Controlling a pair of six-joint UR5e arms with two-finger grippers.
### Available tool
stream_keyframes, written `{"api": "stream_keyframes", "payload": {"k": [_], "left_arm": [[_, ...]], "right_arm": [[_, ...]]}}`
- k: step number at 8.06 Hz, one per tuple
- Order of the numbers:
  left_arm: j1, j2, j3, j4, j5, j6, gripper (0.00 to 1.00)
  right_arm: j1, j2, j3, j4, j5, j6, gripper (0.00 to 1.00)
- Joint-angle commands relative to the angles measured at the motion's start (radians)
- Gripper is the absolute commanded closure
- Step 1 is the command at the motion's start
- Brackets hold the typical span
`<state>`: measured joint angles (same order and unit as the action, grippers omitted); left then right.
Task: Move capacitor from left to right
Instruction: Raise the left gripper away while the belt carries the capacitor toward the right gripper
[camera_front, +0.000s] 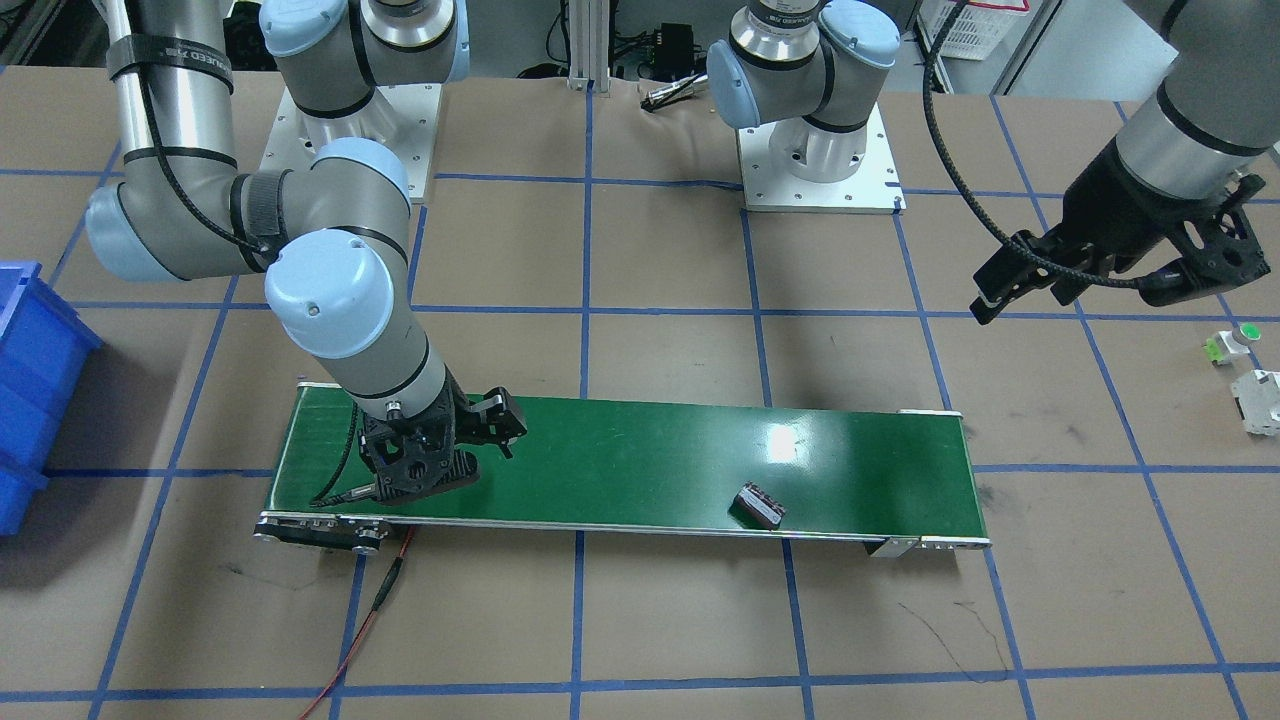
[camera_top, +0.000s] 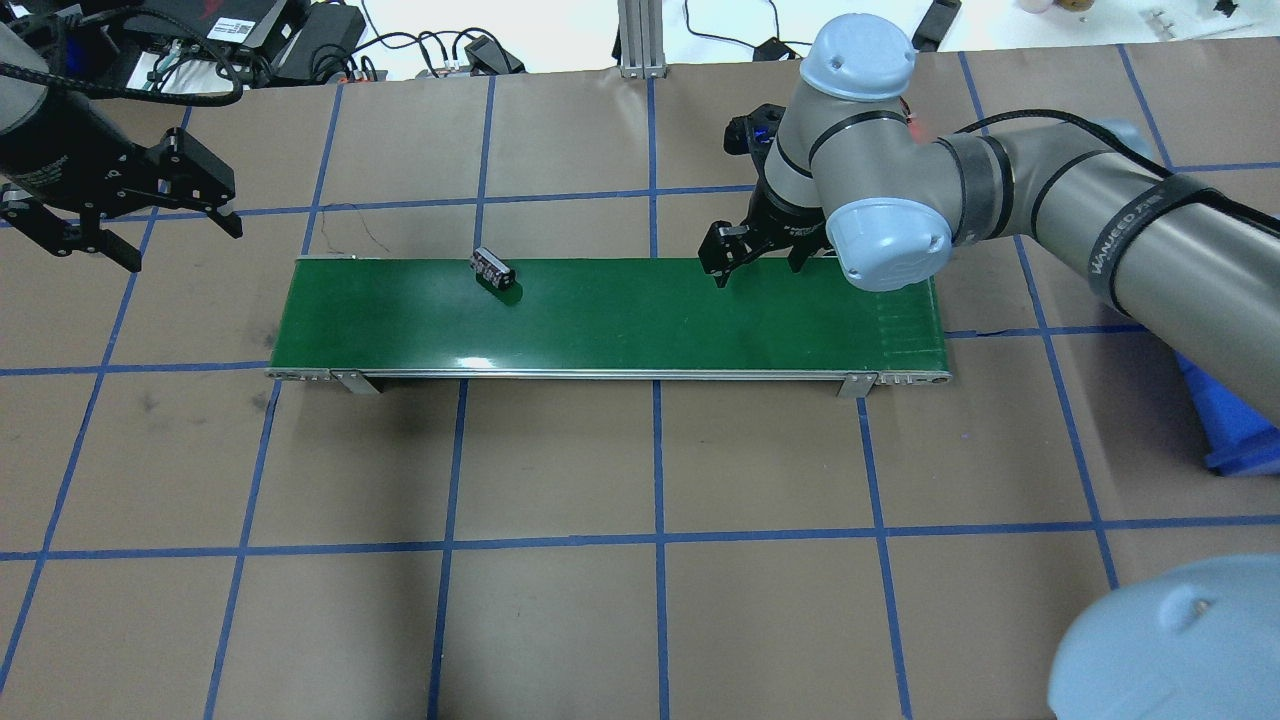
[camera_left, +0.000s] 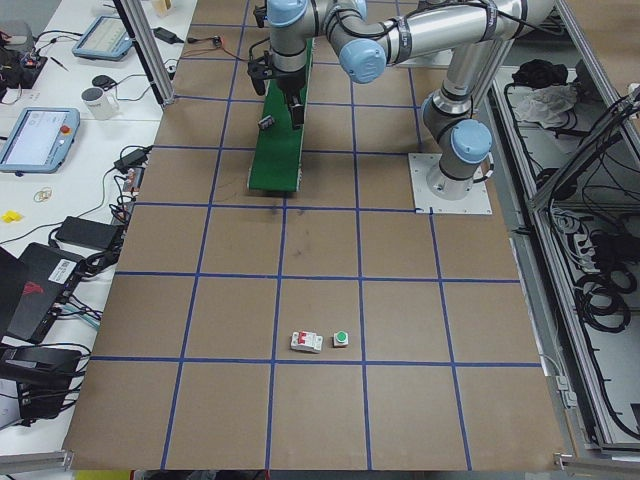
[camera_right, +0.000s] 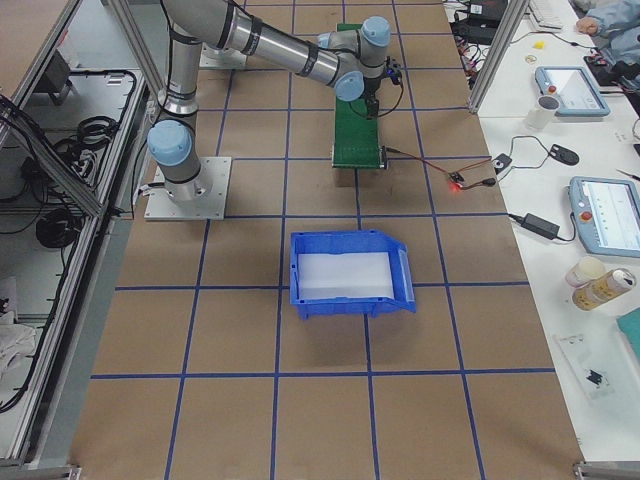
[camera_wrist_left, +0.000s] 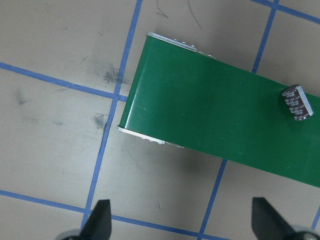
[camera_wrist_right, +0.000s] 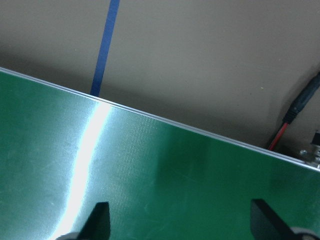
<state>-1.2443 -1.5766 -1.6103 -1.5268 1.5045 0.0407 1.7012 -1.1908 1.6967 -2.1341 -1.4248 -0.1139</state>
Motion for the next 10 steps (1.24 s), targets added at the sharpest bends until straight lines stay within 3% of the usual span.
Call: {"api": "stream_keyframes", "payload": {"k": [1, 3, 5, 7, 10], "left_arm": [[-0.033, 0.000, 0.000, 0.002, -0.009, 0.100, 0.00], [-0.081, -0.023, 0.001, 0.016, 0.006, 0.099, 0.00], [-0.084, -0.048, 0.003, 0.115, -0.009, 0.082, 0.00], [-0.090, -0.036, 0.000, 0.114, 0.008, 0.084, 0.00], [-0.089, -0.054, 0.001, 0.198, 0.009, 0.015, 0.00]], "right_arm": [[0.000, 0.003, 0.003, -0.007, 0.003, 0.004, 0.00], [0.000, 0.007, 0.006, -0.007, 0.020, 0.004, 0.00], [-0.005, 0.011, 0.005, -0.010, 0.042, 0.007, 0.00], [-0.070, 0.010, 0.005, -0.010, 0.137, -0.010, 0.00], [-0.072, 0.008, 0.005, -0.012, 0.138, -0.010, 0.00]]}}
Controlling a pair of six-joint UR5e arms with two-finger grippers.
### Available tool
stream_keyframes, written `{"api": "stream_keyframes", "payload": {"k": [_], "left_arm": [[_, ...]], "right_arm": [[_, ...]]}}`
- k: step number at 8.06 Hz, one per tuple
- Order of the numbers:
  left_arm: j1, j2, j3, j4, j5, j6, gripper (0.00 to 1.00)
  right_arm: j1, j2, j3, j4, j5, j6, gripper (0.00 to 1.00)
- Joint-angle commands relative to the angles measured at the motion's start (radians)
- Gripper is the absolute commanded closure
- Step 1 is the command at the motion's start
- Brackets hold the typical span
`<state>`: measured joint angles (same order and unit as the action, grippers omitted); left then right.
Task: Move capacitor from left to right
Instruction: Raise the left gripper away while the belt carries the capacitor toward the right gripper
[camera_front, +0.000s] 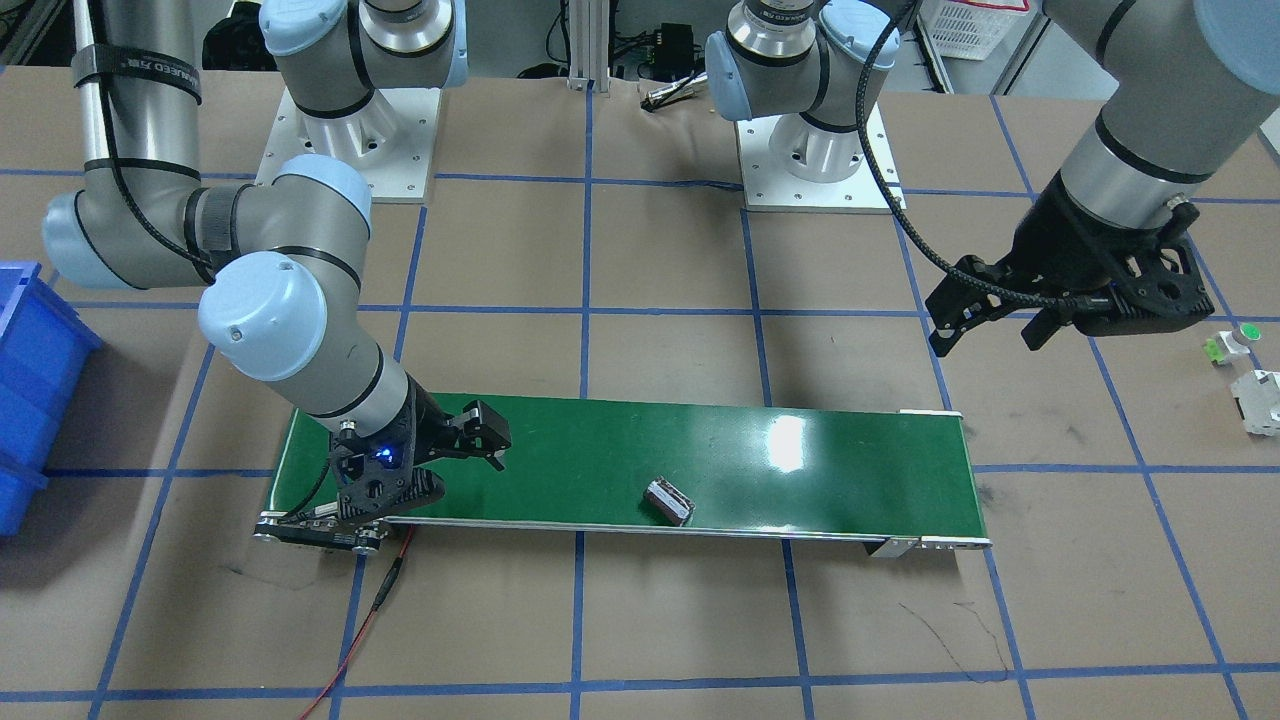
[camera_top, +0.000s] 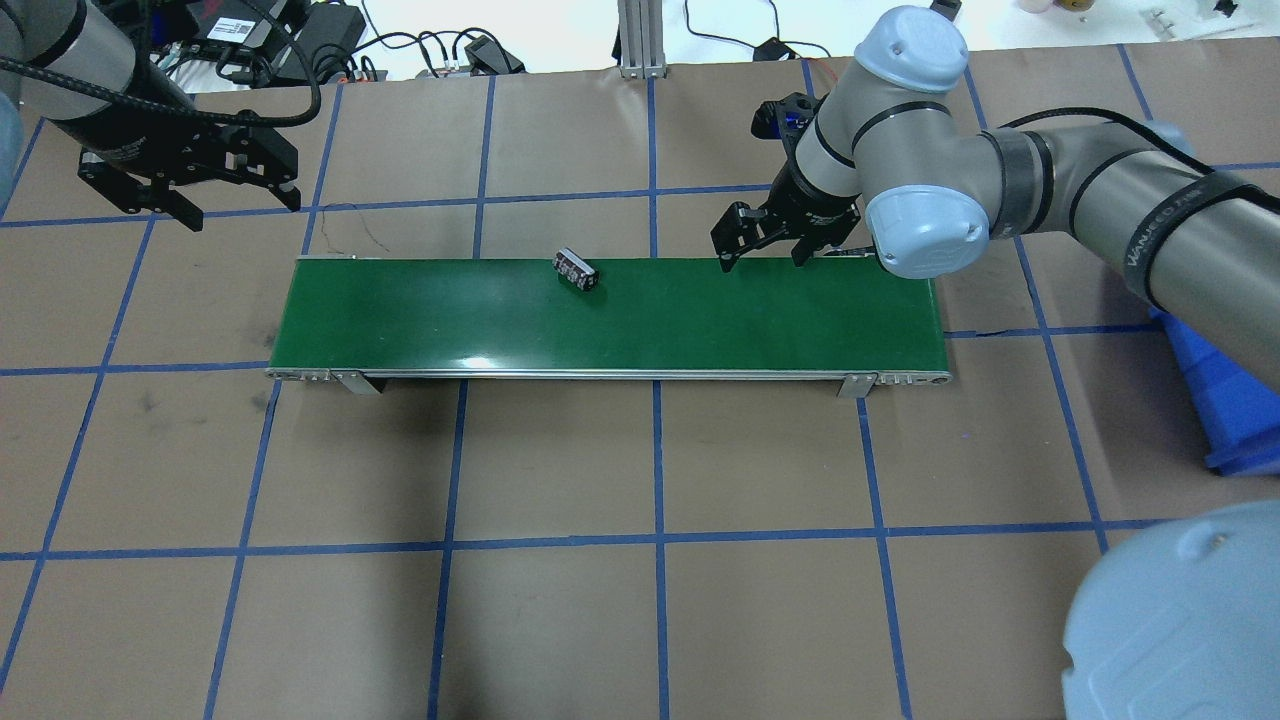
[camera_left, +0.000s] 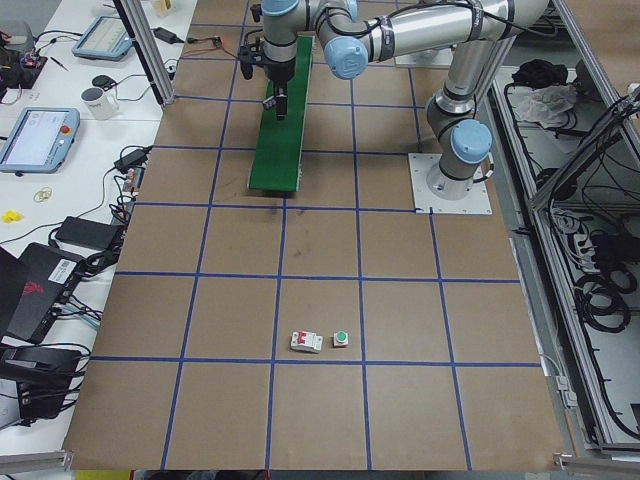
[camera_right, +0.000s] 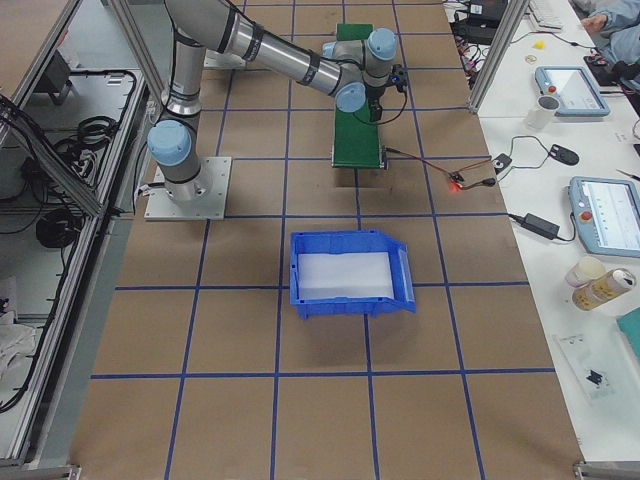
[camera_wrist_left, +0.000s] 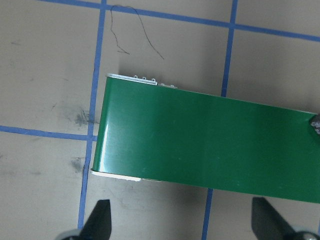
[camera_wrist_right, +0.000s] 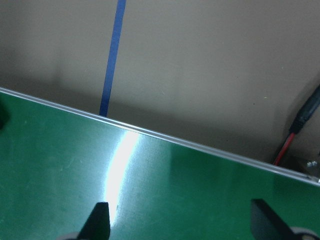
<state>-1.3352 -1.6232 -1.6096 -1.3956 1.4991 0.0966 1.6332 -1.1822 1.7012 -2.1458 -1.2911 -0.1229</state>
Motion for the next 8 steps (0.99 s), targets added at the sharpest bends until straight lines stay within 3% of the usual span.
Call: {"api": "stream_keyframes", "payload": {"k": [1, 3, 8], "left_arm": [[0.011, -0.007, -0.012, 0.073, 0.061, -0.038, 0.00], [-0.004, 0.000, -0.007, 0.102, 0.169, -0.049, 0.00], [-0.002, -0.009, -0.009, 0.102, 0.177, -0.080, 0.00]], "right_arm": [[-0.004, -0.001, 0.001, 0.000, 0.004, 0.000, 0.00], [-0.004, 0.001, 0.001, 0.000, 0.006, 0.000, 0.00], [-0.003, 0.001, 0.003, -0.025, 0.003, 0.000, 0.00]]}}
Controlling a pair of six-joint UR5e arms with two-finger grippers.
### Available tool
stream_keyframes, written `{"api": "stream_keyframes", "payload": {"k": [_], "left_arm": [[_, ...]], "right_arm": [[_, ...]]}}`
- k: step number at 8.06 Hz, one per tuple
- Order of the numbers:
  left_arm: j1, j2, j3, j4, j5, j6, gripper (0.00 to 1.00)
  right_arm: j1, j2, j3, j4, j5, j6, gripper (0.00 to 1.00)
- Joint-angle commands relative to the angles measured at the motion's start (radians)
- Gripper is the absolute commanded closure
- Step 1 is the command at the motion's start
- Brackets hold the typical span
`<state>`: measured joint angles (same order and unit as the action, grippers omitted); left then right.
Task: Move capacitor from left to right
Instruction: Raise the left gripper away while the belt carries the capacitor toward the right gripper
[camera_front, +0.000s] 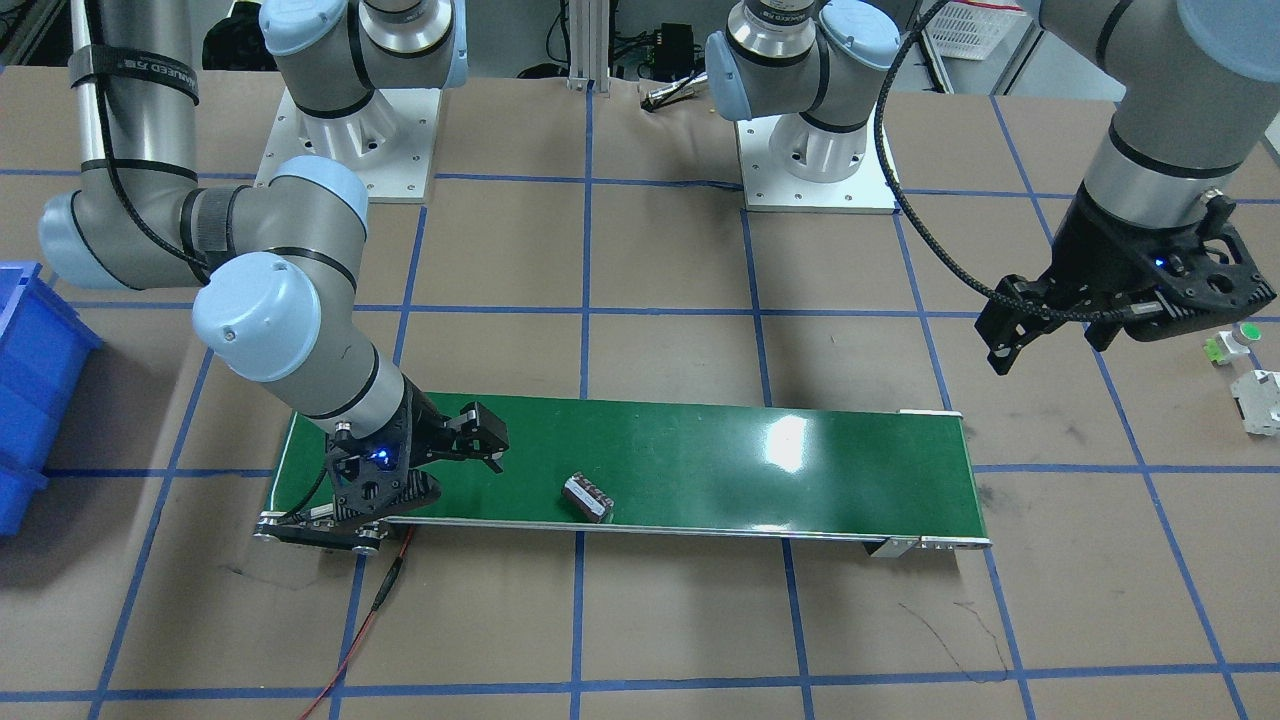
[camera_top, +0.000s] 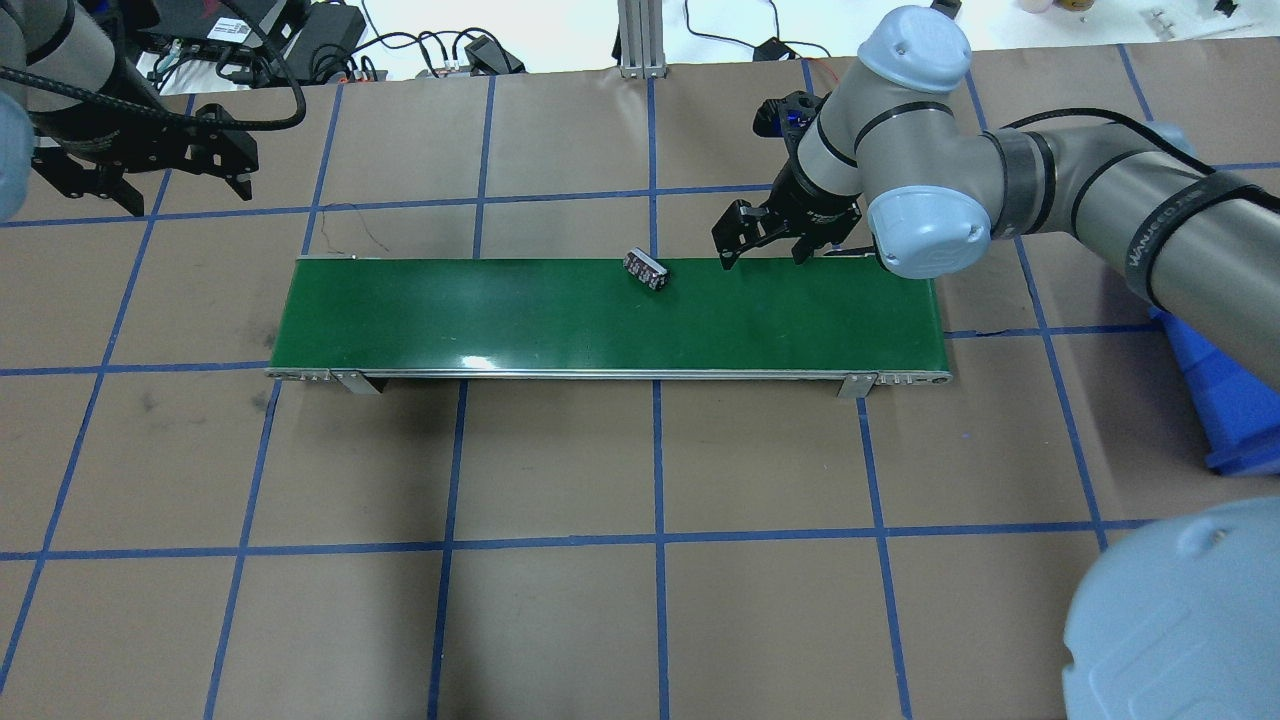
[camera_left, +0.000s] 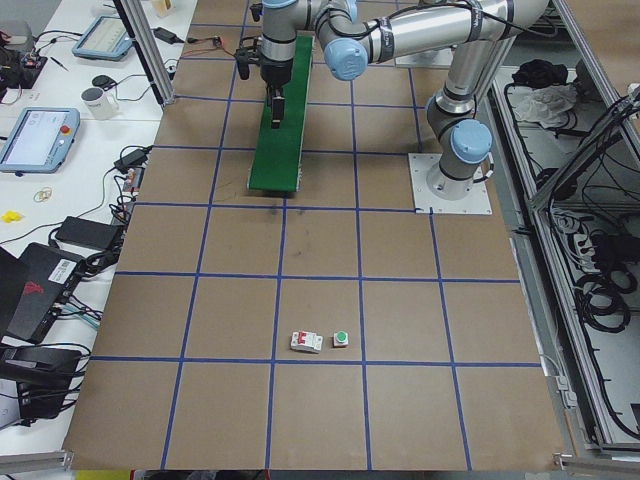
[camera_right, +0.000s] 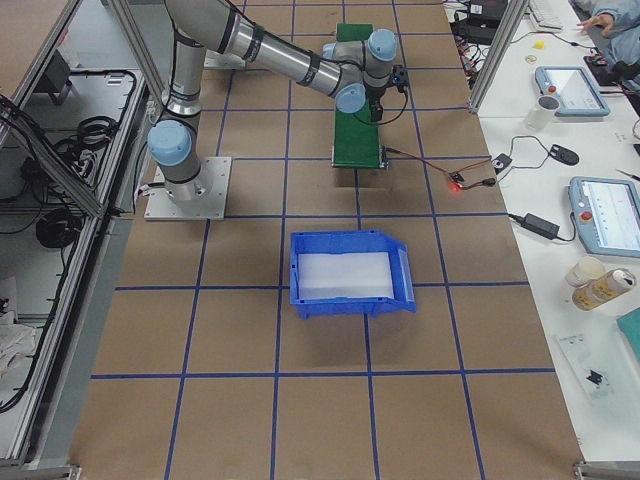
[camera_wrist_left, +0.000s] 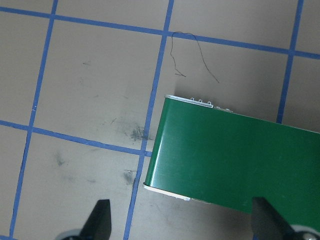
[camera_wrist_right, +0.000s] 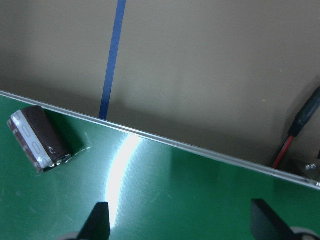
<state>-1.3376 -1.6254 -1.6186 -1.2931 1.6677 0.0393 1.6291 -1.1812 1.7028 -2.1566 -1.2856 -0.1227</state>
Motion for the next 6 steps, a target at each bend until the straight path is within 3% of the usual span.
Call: {"api": "stream_keyframes", "payload": {"k": [1, 6], "left_arm": [[0.000, -0.005, -0.001, 0.000, 0.015, -0.021, 0.00], [0.001, -0.007, -0.001, -0.002, 0.015, -0.024, 0.00]], "right_arm": [[0.002, 0.000, 0.001, -0.020, -0.003, -0.001, 0.00], [0.015, 0.011, 0.017, -0.029, -0.006, -0.086, 0.01]]}}
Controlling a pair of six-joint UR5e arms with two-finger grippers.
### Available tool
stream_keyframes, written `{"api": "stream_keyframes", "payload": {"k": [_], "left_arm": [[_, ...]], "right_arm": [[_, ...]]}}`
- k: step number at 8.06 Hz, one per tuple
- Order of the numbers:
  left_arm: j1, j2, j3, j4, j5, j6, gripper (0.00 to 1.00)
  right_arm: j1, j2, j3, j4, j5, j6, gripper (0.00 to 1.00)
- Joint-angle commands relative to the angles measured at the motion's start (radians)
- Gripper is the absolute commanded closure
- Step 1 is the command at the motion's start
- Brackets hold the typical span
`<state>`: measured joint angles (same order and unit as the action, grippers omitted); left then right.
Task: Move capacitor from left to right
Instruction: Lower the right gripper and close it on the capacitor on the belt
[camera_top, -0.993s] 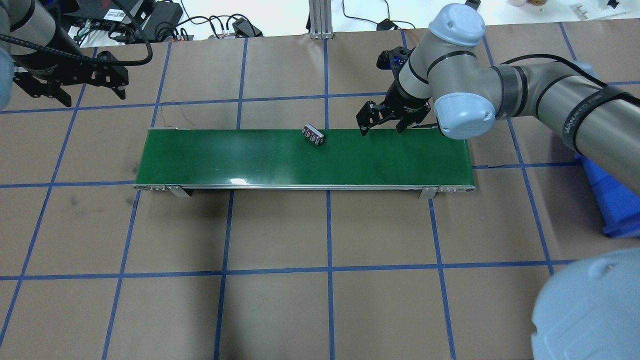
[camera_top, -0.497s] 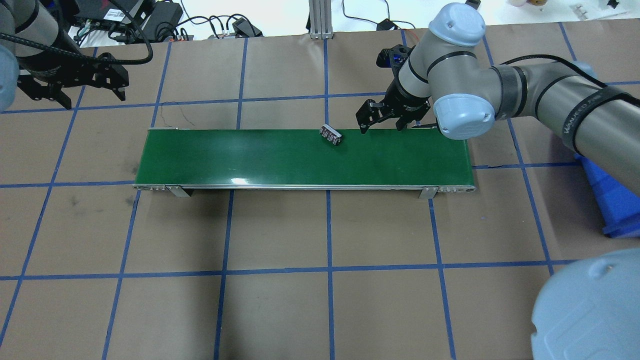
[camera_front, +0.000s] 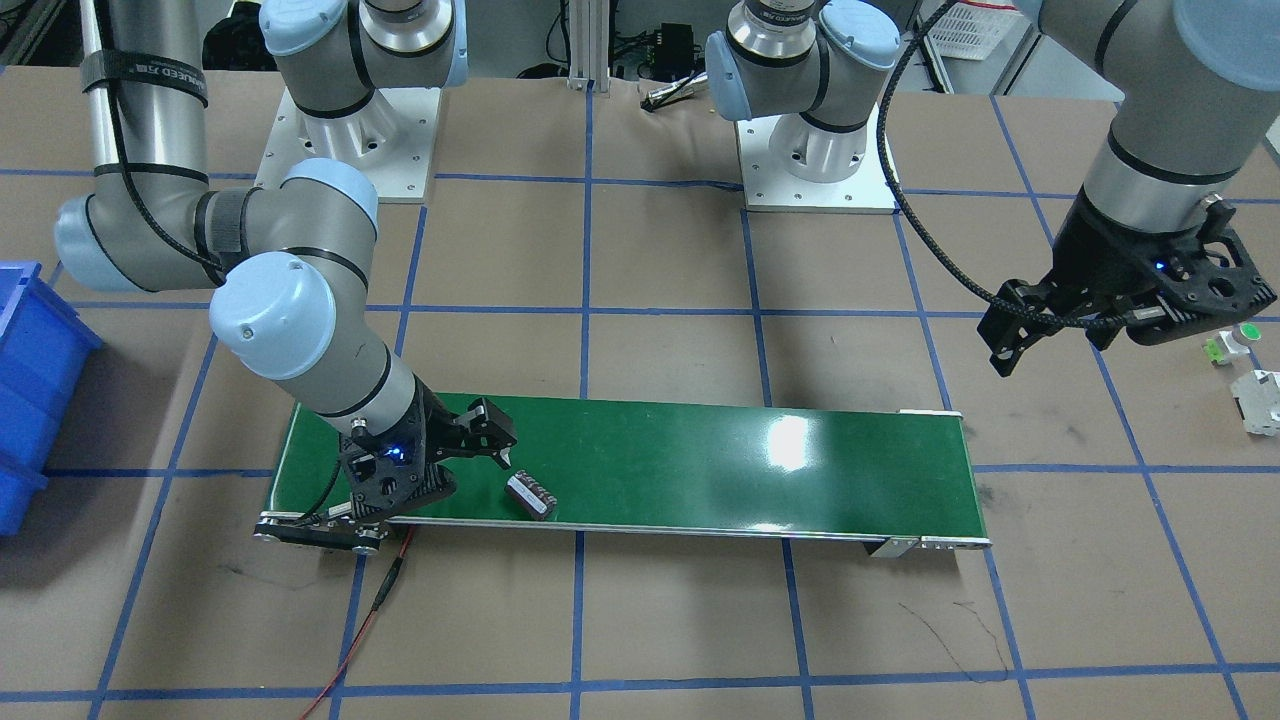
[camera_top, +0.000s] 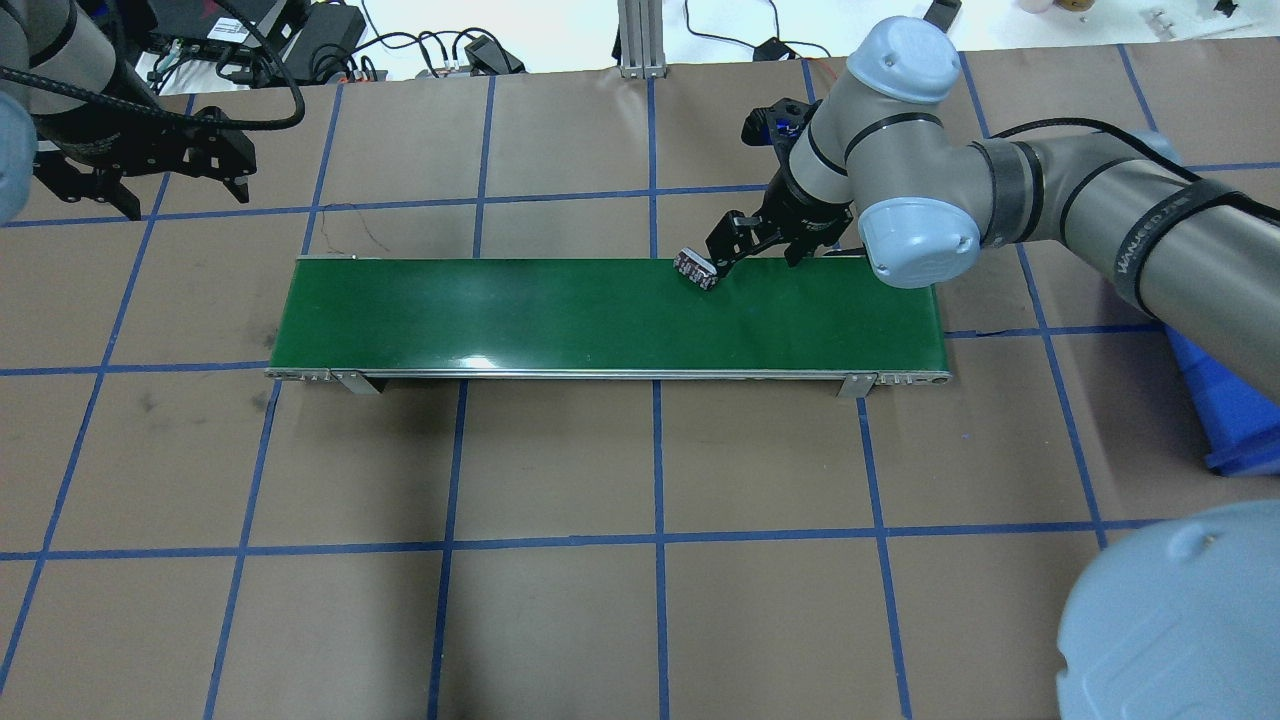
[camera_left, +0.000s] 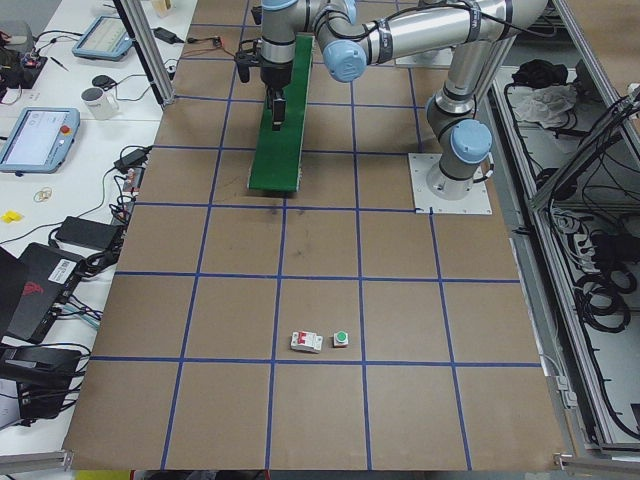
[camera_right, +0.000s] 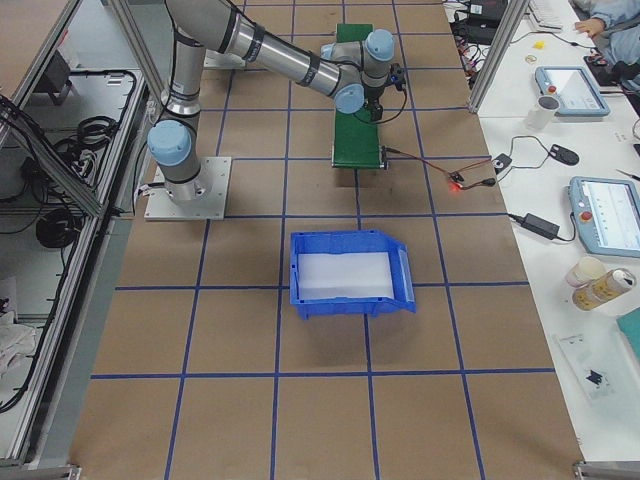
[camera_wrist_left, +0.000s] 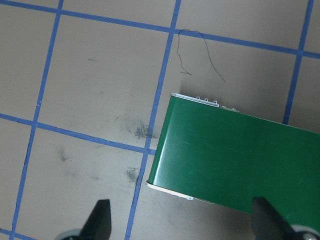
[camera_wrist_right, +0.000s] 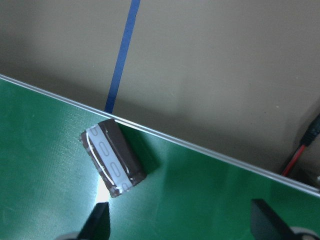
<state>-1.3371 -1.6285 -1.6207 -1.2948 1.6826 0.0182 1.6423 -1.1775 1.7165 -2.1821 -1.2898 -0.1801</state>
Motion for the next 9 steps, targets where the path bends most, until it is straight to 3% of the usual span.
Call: {"api": "stream_keyframes", "payload": {"k": [1, 5, 9], "left_arm": [[0.001, -0.004, 0.001, 0.000, -0.001, -0.003, 0.00], [-0.001, -0.008, 0.001, 0.002, -0.011, -0.009, 0.00], [0.001, -0.008, 0.001, 0.002, -0.011, -0.009, 0.00]], "right_arm": [[0.002, 0.007, 0.003, -0.005, -0.009, -0.029, 0.01], [0.001, 0.010, 0.018, -0.007, -0.060, -0.130, 0.17], [-0.005, -0.004, 0.017, -0.001, -0.156, -0.194, 0.94]]}}
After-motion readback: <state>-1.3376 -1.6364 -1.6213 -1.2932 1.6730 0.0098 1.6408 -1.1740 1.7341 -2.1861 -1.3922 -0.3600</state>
